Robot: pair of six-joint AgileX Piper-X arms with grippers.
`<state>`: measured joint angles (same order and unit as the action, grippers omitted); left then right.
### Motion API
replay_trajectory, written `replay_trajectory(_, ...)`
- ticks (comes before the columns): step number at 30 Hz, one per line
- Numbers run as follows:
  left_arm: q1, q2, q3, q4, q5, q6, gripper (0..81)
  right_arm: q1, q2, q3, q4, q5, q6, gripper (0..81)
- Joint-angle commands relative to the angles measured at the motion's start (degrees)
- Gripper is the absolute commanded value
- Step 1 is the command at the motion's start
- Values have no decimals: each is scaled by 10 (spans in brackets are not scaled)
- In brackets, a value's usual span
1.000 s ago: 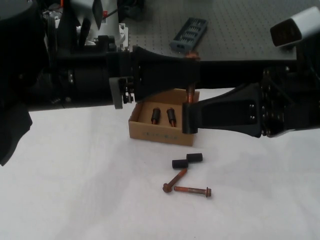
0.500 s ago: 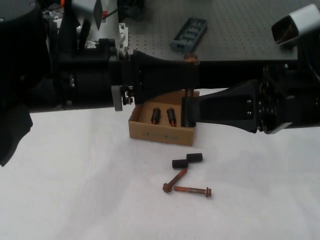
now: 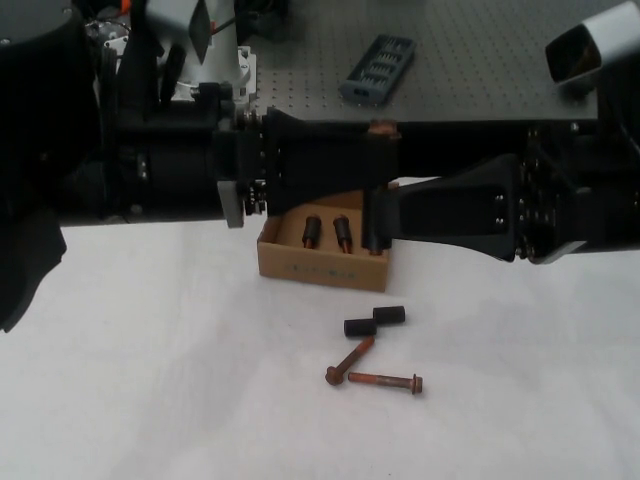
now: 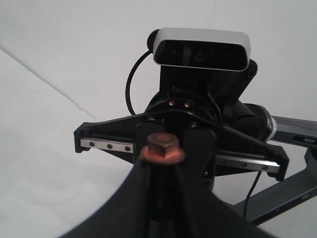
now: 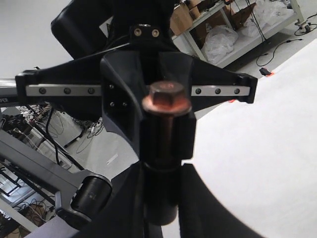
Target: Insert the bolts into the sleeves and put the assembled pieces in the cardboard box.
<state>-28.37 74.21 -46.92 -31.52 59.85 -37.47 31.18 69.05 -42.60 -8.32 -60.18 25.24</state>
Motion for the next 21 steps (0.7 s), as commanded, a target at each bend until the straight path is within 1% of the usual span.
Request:
replay_trajectory(1, -3, -10, -5, -15, 49, -6, 31, -7, -1, -4, -2, 41, -4, 19)
replay_trajectory(2, -3, -10, -5, -15, 49, -6, 63, -7, -1, -4, -2, 41, -4, 19)
replay_trajectory(3, -3, -10, -5, -15, 49, -6, 118, -7, -1, -4, -2, 40, -4, 19)
replay_trajectory(5, -3, -10, -5, -15, 47, -9, 249, -7, -1, -4, -2, 39, -4, 19)
replay_trajectory(7, -3, -10, -5, -15, 37, -30, 404, -7, -1, -4, -2, 39, -4, 19)
replay_trajectory(8, -3, -10, -5, -15, 30, -40, 453, -7, -1, -4, -2, 39, -4, 19)
replay_trajectory(9, -3, -10, -5, -15, 21, -48, 473, -7, -1, -4, -2, 39, -4, 19)
replay_trajectory(10, -3, -10, -5, -15, 18, -50, 473, -7, -1, -4, -2, 39, -4, 19)
replay_trajectory(14, -3, -10, -5, -19, -2, -50, 470, -7, -1, -4, -2, 39, -4, 19)
replay_trajectory(18, -3, -10, -5, -57, -54, -50, 470, -7, -1, -4, -2, 35, -4, 19)
replay_trajectory(21, -3, -10, -5, -69, -64, -49, 454, -7, -1, -4, -2, 34, -4, 19)
